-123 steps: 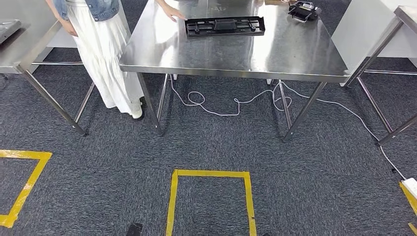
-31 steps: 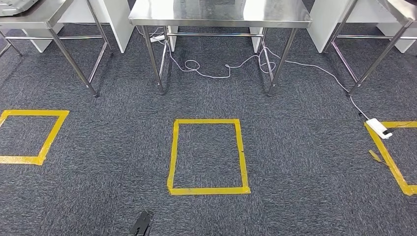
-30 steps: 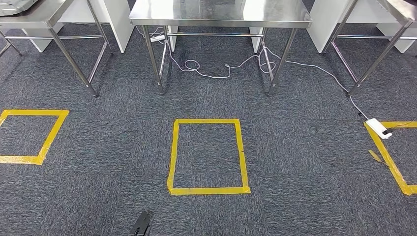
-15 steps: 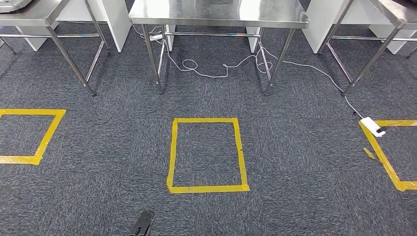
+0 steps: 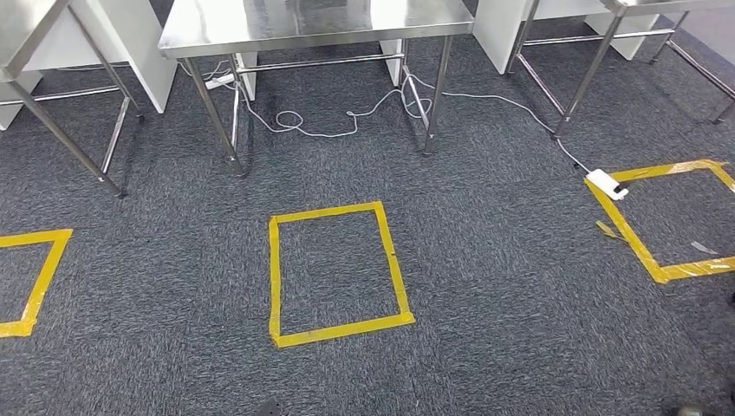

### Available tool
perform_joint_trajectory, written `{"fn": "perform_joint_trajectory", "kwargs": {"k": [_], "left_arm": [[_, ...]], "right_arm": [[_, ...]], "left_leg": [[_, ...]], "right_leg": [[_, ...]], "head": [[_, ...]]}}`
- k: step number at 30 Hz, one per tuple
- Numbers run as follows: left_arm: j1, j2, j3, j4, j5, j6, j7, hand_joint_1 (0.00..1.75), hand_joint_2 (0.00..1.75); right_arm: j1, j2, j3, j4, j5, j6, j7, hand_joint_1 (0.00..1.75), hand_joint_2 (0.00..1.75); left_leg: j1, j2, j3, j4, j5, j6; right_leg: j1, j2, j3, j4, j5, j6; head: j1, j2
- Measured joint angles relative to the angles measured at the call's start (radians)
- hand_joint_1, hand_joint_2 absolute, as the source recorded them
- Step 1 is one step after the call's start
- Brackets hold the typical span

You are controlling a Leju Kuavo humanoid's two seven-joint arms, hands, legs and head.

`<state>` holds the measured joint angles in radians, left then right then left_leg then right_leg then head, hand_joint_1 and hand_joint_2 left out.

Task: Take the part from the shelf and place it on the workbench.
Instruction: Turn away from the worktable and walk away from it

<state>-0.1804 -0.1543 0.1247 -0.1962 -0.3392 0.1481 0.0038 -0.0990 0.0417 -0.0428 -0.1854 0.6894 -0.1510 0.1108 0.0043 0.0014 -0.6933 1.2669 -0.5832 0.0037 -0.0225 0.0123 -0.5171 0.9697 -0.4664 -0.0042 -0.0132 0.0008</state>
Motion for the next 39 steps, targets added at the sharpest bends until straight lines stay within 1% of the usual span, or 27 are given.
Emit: {"fn": "perform_joint_trajectory", "kwargs": {"k": [1, 2, 3, 5, 7, 9, 10, 12, 13, 14, 16, 17, 18, 20, 22, 24, 25, 27, 29, 30, 31, 32, 33, 34, 36, 38, 39], "left_arm": [[0.002, 0.001, -0.001, 0.0, -0.002, 0.001, -0.001, 0.0, 0.0], [0.003, 0.002, -0.003, 0.001, -0.003, 0.002, -0.001, 0.0, 0.0], [0.002, 0.003, -0.004, 0.001, -0.004, 0.001, 0.0, 0.0, 0.0], [-0.002, 0.006, -0.008, 0.001, -0.006, -0.003, 0.013, 0.0, 0.0], [-0.011, 0.007, -0.012, 0.001, -0.012, -0.014, 0.039, 0.0, 0.0], [-0.02, 0.007, -0.015, 0.001, -0.017, -0.025, 0.064, 0.0, 0.0], [-0.024, 0.007, -0.016, 0.001, -0.018, -0.027, 0.073, 0.0, 0.0], [-0.032, 0.006, -0.018, 0.001, -0.022, -0.033, 0.09, 0.0, 0.0], [-0.035, 0.006, -0.019, 0.001, -0.023, -0.041, 0.103, 0.0, 0.0], [-0.036, 0.006, -0.02, 0.001, -0.024, -0.051, 0.117, 0.0, 0.0], [-0.036, 0.008, -0.021, 0.003, -0.028, -0.077, 0.145, 0.0, 0.0], [-0.035, 0.008, -0.022, 0.003, -0.031, -0.086, 0.153, 0.0, 0.0], [-0.035, 0.007, -0.022, 0.003, -0.034, -0.092, 0.155, 0.0, 0.0], [-0.033, 0.008, -0.023, 0.004, -0.04, -0.089, 0.142, 0.0, 0.0], [-0.027, 0.01, -0.023, 0.004, -0.043, -0.079, 0.118, 0.0, 0.0], [-0.02, 0.011, -0.023, 0.004, -0.045, -0.072, 0.103, 0.0, 0.0], [-0.018, 0.011, -0.023, 0.004, -0.046, -0.071, 0.1, 0.0, 0.0], [-0.014, 0.012, -0.023, 0.004, -0.047, -0.069, 0.097, 0.0, 0.0], [-0.006, 0.013, -0.023, 0.004, -0.047, -0.067, 0.097, 0.0, 0.0], [-0.002, 0.013, -0.023, 0.005, -0.047, -0.067, 0.098, 0.0, 0.0], [0.003, 0.014, -0.023, 0.005, -0.047, -0.067, 0.098, 0.0, 0.0], [0.006, 0.014, -0.023, 0.006, -0.048, -0.066, 0.099, 0.0, 0.0], [0.007, 0.015, -0.023, 0.006, -0.05, -0.064, 0.1, 0.0, 0.0], [0.008, 0.016, -0.023, 0.006, -0.054, -0.057, 0.103, 0.0, 0.0], [0.008, 0.022, -0.023, 0.006, -0.065, -0.024, 0.105, 0.0, 0.0], [0.009, 0.028, -0.023, 0.006, -0.068, 0.042, 0.097, 0.0, 0.0], [0.01, 0.03, -0.022, 0.006, -0.064, 0.086, 0.09, 0.0, 0.0]], "right_arm": [[0.002, 0.0, -0.002, 0.0, 0.0, -0.001, -0.001, 0.0, 0.0], [0.004, 0.0, -0.004, 0.0, 0.0, -0.001, -0.002, 0.0, 0.0], [0.005, 0.0, -0.005, 0.0, 0.0, -0.002, -0.002, 0.0, 0.0], [0.004, 0.001, -0.008, 0.0, 0.0, -0.002, -0.002, 0.0, 0.0], [-0.001, 0.002, -0.011, 0.0, 0.0, -0.001, -0.002, 0.0, 0.0], [-0.004, 0.002, -0.012, 0.0, 0.0, 0.001, -0.002, 0.0, 0.0], [-0.004, 0.001, -0.014, 0.0, 0.001, 0.003, -0.002, 0.0, 0.0], [-0.005, -0.001, -0.017, 0.0, 0.003, 0.01, 0.001, 0.0, 0.0], [-0.008, -0.001, -0.018, 0.0, 0.004, 0.013, 0.002, 0.0, 0.0], [-0.01, -0.001, -0.018, 0.0, 0.004, 0.015, 0.003, 0.0, 0.0], [-0.011, -0.001, -0.022, 0.0, 0.003, 0.019, 0.004, 0.0, 0.0], [-0.011, -0.002, -0.026, 0.0, 0.0, 0.019, 0.001, 0.0, 0.0], [-0.01, -0.003, -0.029, 0.0, -0.002, 0.02, -0.003, 0.0, 0.0], [-0.011, -0.004, -0.036, 0.0, -0.005, 0.019, -0.016, 0.0, 0.0], [-0.013, -0.002, -0.041, 0.0, -0.005, 0.016, -0.025, 0.0, 0.0], [-0.01, -0.001, -0.047, 0.0, -0.004, 0.015, -0.028, 0.0, 0.0], [-0.007, -0.001, -0.049, 0.0, -0.003, 0.015, -0.028, 0.0, 0.0], [-0.006, -0.002, -0.053, 0.0, -0.002, 0.014, -0.028, 0.0, 0.0], [-0.008, -0.001, -0.054, 0.0, -0.001, 0.014, -0.028, 0.0, 0.0], [-0.009, 0.0, -0.055, 0.0, -0.001, 0.014, -0.028, 0.0, 0.0], [-0.008, 0.001, -0.057, 0.0, -0.001, 0.014, -0.028, 0.0, 0.0], [-0.007, 0.002, -0.058, 0.0, -0.001, 0.014, -0.028, 0.0, 0.0], [-0.005, 0.001, -0.059, 0.0, -0.001, 0.015, -0.028, 0.0, 0.0], [-0.004, 0.001, -0.06, 0.0, -0.001, 0.015, -0.028, 0.0, 0.0], [-0.004, 0.001, -0.061, 0.0, 0.001, 0.02, -0.027, 0.0, 0.0], [0.0, 0.0, -0.061, 0.0, 0.01, 0.029, -0.027, 0.0, 0.0], [0.004, -0.001, -0.061, 0.0, 0.018, 0.035, -0.028, 0.0, 0.0]], "left_leg": [[0.001, -0.001, -0.005, 0.02, 0.0, -0.001], [0.002, -0.003, 0.009, 0.0, 0.019, 0.0], [0.004, -0.01, 0.04, -0.057, 0.053, 0.003], [0.009, -0.05, 0.112, -0.195, 0.11, 0.011], [0.009, -0.077, 0.143, -0.261, 0.122, 0.018], [0.008, -0.061, 0.144, -0.273, 0.122, 0.023], [0.009, -0.049, 0.145, -0.279, 0.127, 0.028], [0.012, -0.024, 0.147, -0.29, 0.134, 0.039], [0.011, -0.01, 0.146, -0.291, 0.136, 0.041], [0.01, 0.005, 0.144, -0.291, 0.135, 0.042], [0.009, 0.038, 0.142, -0.29, 0.136, 0.042], [0.009, 0.052, 0.141, -0.29, 0.136, 0.042], [0.009, 0.065, 0.141, -0.289, 0.135, 0.04], [0.006, 0.086, 0.143, -0.286, 0.132, 0.031], [0.0, 0.103, 0.146, -0.282, 0.128, 0.018], [0.003, 0.12, 0.151, -0.283, 0.127, 0.007], [0.007, 0.115, 0.151, -0.279, 0.122, 0.0], [0.015, 0.067, 0.13, -0.225, 0.076, -0.011], [0.017, 0.013, 0.075, -0.094, -0.003, -0.014], [0.017, 0.003, 0.046, -0.028, -0.031, -0.013], [0.017, -0.001, 0.027, 0.013, -0.041, -0.011], [0.017, -0.002, 0.027, 0.015, -0.029, -0.007], [0.016, -0.007, 0.047, -0.024, 0.001, -0.003], [0.016, -0.018, 0.08, -0.091, 0.039, 0.004], [0.016, -0.06, 0.144, -0.221, 0.089, 0.019], [0.013, -0.078, 0.164, -0.266, 0.095, 0.027], [0.01, -0.068, 0.164, -0.27, 0.098, 0.029]], "right_leg": [[0.001, 0.013, -0.002, 0.002, 0.001, 0.0], [0.001, 0.026, -0.003, 0.004, 0.001, 0.0], [0.001, 0.04, -0.003, 0.007, 0.001, 0.001], [0.003, 0.067, -0.006, 0.011, 0.002, 0.003], [0.004, 0.088, -0.018, 0.014, 0.006, 0.013], [0.004, 0.105, -0.032, 0.014, 0.012, 0.028], [0.004, 0.097, -0.039, 0.019, 0.011, 0.033], [0.008, 0.053, -0.073, 0.077, -0.02, 0.033], [0.007, 0.026, -0.104, 0.138, -0.049, 0.03], [0.006, 0.011, -0.139, 0.207, -0.078, 0.028], [0.001, 0.0, -0.183, 0.299, -0.106, 0.035], [-0.002, -0.005, -0.174, 0.287, -0.096, 0.045], [-0.005, -0.014, -0.143, 0.236, -0.075, 0.057], [-0.009, -0.056, -0.059, 0.092, -0.026, 0.072], [-0.007, -0.078, -0.021, 0.021, -0.003, 0.064], [-0.003, -0.059, -0.028, 0.019, 0.002, 0.046], [-0.005, -0.049, -0.029, 0.019, 0.004, 0.038], [-0.01, -0.031, -0.029, 0.017, 0.012, 0.022], [-0.007, -0.01, -0.034, 0.017, 0.018, 0.01], [-0.003, 0.003, -0.038, 0.018, 0.021, 0.007], [0.0, 0.017, -0.04, 0.018, 0.022, 0.005], [0.002, 0.03, -0.041, 0.018, 0.023, 0.004], [0.004, 0.045, -0.04, 0.019, 0.024, 0.005], [0.006, 0.058, -0.039, 0.019, 0.025, 0.005], [0.01, 0.081, -0.04, 0.02, 0.029, 0.009], [0.01, 0.1, -0.049, 0.02, 0.034, 0.018], [0.009, 0.11, -0.055, 0.019, 0.038, 0.026]], "head": [[0.0, 0.0], [0.0, 0.0], [0.0, 0.0], [0.0, 0.0], [0.0, 0.0], [-0.001, 0.0], [0.0, 0.0], [0.005, 0.0], [0.007, 0.0], [0.009, 0.0], [0.009, 0.0], [0.01, 0.0], [0.01, 0.0], [0.012, 0.0], [0.008, 0.0], [0.003, 0.0], [0.002, 0.0], [0.0, 0.0], [-0.002, 0.0], [-0.001, 0.0], [-0.001, 0.0], [-0.001, 0.0], [-0.001, 0.0], [-0.002, 0.0], [-0.001, 0.0], [-0.001, 0.0], [-0.002, 0.0]]}}
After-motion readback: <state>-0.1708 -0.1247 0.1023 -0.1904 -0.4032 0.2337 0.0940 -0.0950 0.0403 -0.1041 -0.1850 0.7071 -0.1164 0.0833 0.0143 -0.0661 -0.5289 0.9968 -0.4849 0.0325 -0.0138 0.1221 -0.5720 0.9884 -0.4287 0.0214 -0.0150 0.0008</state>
